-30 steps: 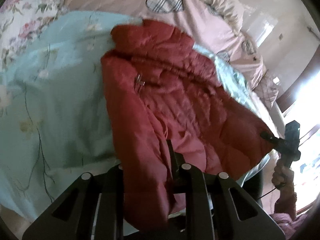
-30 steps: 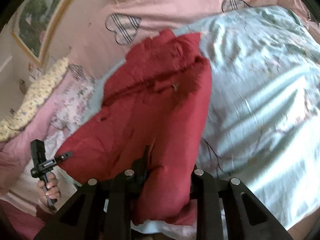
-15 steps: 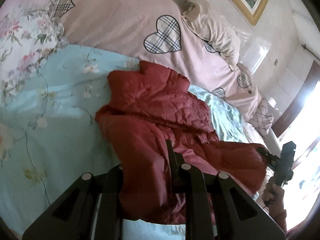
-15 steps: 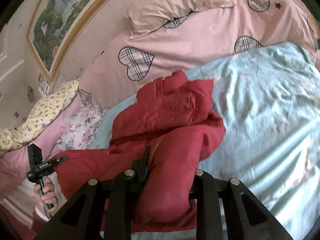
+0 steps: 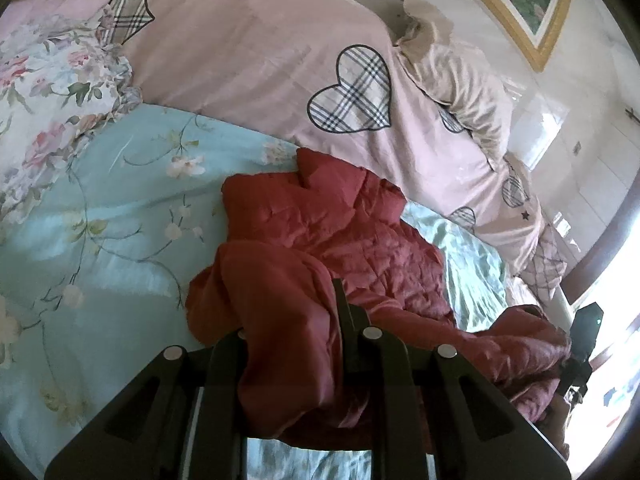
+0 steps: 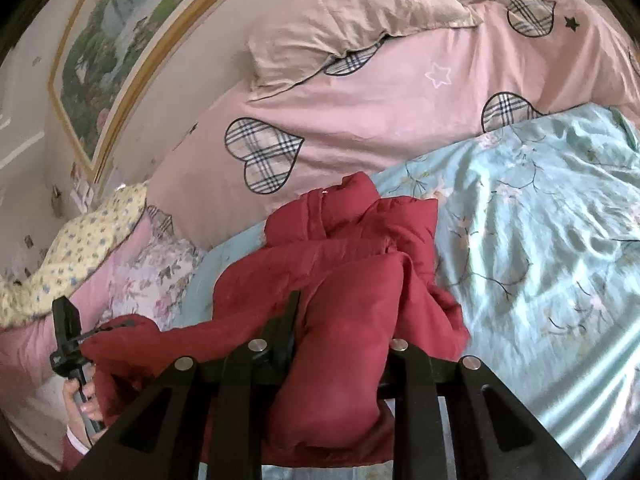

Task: Fold large clothes
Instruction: 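Grasp the coat hem with both grippers and lift it toward the collar, then carry the held hem over onto the collar with both grippers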

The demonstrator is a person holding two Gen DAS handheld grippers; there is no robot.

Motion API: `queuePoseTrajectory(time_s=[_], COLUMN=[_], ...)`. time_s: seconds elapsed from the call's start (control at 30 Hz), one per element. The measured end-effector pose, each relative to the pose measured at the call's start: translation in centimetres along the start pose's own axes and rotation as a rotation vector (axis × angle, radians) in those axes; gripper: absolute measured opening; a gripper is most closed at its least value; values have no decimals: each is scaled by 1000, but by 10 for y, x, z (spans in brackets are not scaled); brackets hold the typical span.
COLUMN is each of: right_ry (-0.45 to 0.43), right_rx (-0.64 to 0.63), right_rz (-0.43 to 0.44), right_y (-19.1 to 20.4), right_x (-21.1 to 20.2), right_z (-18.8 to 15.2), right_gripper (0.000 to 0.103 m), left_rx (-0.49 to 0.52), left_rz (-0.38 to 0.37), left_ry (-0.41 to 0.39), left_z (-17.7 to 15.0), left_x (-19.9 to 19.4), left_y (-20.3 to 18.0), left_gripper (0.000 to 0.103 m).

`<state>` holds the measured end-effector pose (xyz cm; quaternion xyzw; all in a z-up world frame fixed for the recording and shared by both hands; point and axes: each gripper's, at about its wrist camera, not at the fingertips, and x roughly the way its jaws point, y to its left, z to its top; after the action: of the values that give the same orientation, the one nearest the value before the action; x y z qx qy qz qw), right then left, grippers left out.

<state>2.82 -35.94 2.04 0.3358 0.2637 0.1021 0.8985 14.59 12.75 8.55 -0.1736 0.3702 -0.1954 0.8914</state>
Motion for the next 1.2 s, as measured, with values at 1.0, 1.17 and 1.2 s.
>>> queuePoseTrajectory(time_s=[1.0,1.17,1.2], right_ry=[-21,-12,-14], right_rx=[218,218,227], right_rz=[-189,-205,-205], right_y=[-89,-101,-103], right_x=[192,220,223], right_z=[72,72,71], right_gripper=[29,32,33], left_rx=[-68,-78,-80], left_rz=[189,216,216], left_ry=[26,67,72], left_z=[106,104,105], left_x=[206,248,253], left_y=[32,45,47], left_gripper=[21,21,22])
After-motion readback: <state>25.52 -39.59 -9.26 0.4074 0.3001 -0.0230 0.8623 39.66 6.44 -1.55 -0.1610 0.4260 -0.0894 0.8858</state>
